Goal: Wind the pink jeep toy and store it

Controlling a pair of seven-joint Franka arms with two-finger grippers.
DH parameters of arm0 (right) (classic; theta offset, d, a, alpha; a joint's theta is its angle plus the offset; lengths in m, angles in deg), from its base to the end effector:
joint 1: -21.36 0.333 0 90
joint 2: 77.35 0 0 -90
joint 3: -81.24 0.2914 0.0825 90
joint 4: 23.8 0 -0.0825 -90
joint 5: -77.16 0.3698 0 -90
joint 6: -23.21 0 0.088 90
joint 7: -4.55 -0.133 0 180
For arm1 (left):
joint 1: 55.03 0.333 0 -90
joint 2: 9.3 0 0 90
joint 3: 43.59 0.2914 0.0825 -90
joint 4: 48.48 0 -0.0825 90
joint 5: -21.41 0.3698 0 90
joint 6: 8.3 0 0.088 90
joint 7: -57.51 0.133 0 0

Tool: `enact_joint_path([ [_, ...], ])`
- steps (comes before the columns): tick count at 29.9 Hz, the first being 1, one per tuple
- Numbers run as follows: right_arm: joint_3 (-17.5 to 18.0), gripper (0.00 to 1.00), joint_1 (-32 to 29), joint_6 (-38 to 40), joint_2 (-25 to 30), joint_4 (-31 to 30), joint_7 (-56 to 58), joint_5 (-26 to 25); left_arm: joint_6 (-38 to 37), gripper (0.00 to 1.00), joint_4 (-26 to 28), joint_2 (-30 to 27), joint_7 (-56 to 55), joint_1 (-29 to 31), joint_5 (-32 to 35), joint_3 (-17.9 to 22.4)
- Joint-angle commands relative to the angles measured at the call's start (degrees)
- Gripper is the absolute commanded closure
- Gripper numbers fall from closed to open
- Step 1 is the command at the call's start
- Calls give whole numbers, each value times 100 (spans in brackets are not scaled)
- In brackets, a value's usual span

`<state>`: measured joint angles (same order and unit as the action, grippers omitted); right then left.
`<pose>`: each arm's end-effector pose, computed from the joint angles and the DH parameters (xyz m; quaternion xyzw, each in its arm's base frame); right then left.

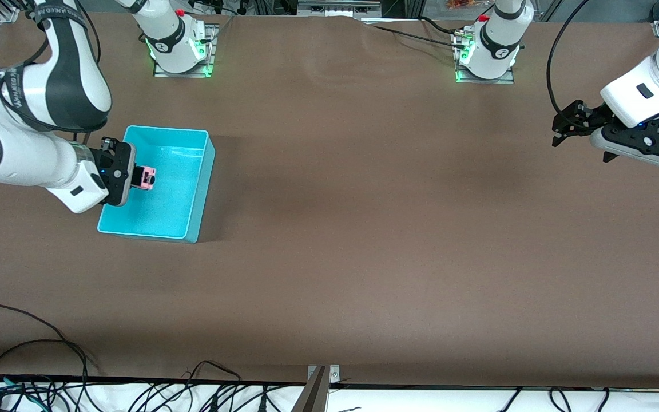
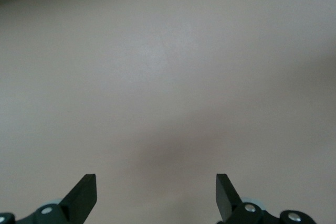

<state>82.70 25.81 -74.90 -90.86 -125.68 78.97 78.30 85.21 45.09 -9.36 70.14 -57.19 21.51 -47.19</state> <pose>0.5591 0.0597 0.3600 -0.7572 -0.6355 0.1171 0.0949 0.5416 -0.0544 0.5512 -0.9871 0.1598 0.0001 0.0009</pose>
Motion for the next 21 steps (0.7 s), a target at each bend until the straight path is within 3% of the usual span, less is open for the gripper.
enact_joint_path([
  [1, -40, 88, 3, -1094, 964, -1788, 301, 106, -131, 0, -181, 85, 72, -4, 42, 0],
  [6, -84, 88, 3, -2097, 1159, -2774, 574, 106, -271, 0, -181, 85, 55, -4, 42, 0],
  [21, -102, 87, 3, -4400, 746, -4199, 1102, 106, -289, 0, -225, 85, 72, -39, 42, 0],
])
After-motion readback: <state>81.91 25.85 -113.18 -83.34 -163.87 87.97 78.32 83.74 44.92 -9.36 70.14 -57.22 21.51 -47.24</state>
